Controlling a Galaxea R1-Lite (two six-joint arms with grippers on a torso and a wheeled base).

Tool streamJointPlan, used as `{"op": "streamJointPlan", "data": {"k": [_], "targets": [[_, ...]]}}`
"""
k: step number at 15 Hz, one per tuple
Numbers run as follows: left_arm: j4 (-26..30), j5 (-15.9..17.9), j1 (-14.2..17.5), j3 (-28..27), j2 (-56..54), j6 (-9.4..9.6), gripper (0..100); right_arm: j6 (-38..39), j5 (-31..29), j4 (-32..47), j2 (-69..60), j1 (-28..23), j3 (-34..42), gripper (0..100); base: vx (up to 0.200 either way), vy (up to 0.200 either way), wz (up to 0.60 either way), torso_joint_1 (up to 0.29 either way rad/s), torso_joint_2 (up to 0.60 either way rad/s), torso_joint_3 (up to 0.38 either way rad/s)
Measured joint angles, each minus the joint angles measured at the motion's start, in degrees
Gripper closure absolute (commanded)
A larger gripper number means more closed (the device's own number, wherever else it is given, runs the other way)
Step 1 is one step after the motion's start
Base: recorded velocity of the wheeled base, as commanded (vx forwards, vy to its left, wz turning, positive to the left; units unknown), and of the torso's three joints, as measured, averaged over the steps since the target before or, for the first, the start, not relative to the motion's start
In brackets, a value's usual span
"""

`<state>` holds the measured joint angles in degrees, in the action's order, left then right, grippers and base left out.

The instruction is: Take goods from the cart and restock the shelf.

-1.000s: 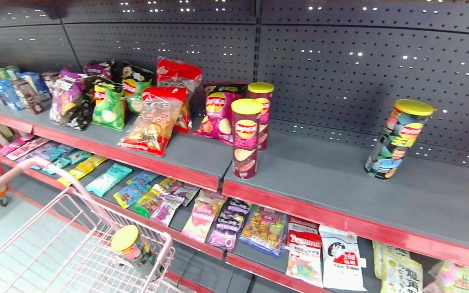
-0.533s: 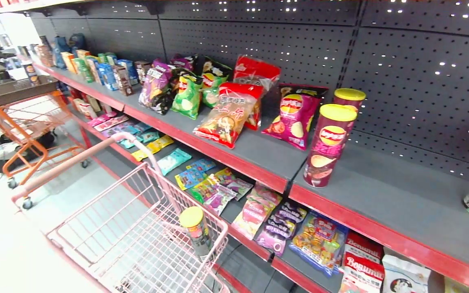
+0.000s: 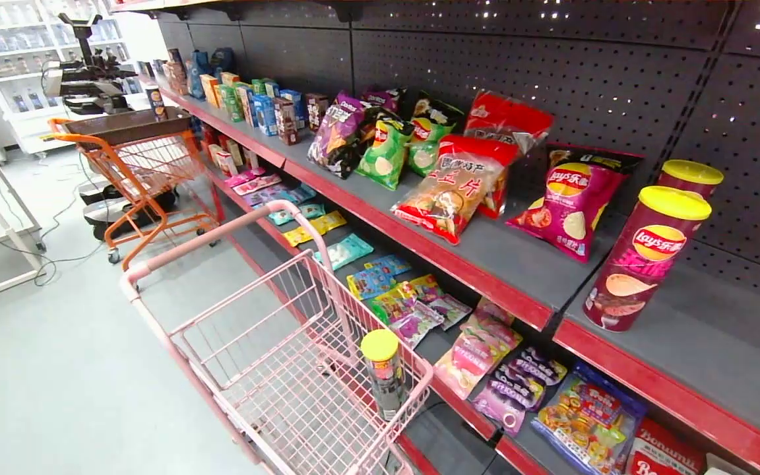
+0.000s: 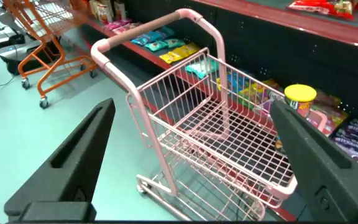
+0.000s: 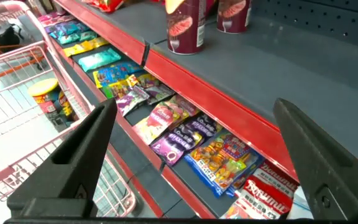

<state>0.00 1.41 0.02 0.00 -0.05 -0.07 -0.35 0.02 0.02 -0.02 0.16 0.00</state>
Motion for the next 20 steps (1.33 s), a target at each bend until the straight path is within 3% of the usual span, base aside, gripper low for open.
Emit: {"op": "streamJointPlan", "data": {"k": [5,20], "targets": [[0.0,0.0,0.0,0.0,0.0,0.0,0,0.0,0.0,0.0,0.0,0.0,0.0,0,0.0,0.0,0.0,-0.017,0.03,0.021],[0.0,0.0,0.0,0.0,0.0,0.0,0,0.0,0.0,0.0,0.0,0.0,0.0,0,0.0,0.0,0.0,-0.144,0.36,0.208]]}}
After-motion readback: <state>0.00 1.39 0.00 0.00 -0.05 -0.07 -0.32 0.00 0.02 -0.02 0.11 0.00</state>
